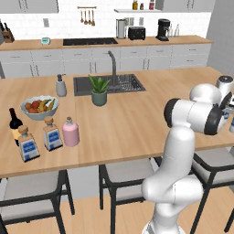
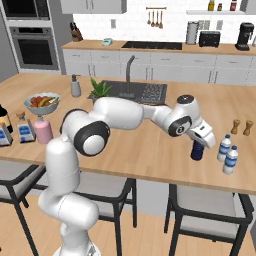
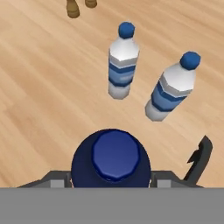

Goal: Move the plastic bottles in the middle to the plastics group, and the glass bottles in the middle to the glass group.

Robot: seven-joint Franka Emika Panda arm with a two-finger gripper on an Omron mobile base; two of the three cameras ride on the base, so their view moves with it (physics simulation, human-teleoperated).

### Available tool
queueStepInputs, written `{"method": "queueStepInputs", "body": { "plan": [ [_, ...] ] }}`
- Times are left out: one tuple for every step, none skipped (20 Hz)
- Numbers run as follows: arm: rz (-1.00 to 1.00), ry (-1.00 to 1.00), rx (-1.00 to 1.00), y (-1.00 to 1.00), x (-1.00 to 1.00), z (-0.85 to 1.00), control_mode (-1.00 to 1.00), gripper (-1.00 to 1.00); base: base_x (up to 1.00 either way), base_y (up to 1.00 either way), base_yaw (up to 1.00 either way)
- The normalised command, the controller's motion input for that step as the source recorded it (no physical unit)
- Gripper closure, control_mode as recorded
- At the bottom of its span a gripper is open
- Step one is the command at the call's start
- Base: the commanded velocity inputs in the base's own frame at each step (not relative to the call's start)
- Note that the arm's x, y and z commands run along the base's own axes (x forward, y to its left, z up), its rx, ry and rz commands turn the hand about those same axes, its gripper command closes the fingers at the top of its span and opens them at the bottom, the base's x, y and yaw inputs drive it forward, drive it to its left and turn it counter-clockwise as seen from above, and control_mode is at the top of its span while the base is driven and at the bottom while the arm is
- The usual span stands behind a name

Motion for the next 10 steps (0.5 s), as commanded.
{"method": "queueStepInputs", "body": {
  "plan": [
    [-0.14,-0.04,0.0,0.0,0.0,0.0,-1.0,1.0,0.0,0.0,0.0],
    [-0.16,-0.04,0.0,0.0,0.0,0.0,-1.0,1.0,0.0,0.0,0.0],
    [-0.17,-0.04,0.0,0.0,0.0,0.0,-1.0,1.0,0.0,0.0,0.0],
    [-0.18,-0.05,0.0,0.0,0.0,0.0,-1.0,1.0,0.0,0.0,0.0],
    [-0.19,-0.05,0.0,0.0,0.0,0.0,-1.0,1.0,0.0,0.0,0.0],
    [-0.2,-0.05,0.0,0.0,0.0,0.0,-1.0,1.0,0.0,0.0,0.0],
    [-0.21,-0.06,0.0,0.0,0.0,0.0,-1.0,1.0,0.0,0.0,0.0],
    [-0.24,-0.05,0.0,-0.01,0.0,0.0,-1.0,1.0,0.0,0.0,0.0],
    [-0.26,-0.03,0.0,-0.07,0.0,0.0,-1.0,1.0,0.0,0.0,0.0],
    [-0.25,-0.02,0.0,-0.06,0.0,0.0,-1.0,1.0,0.0,0.0,0.0]
  ]
}}
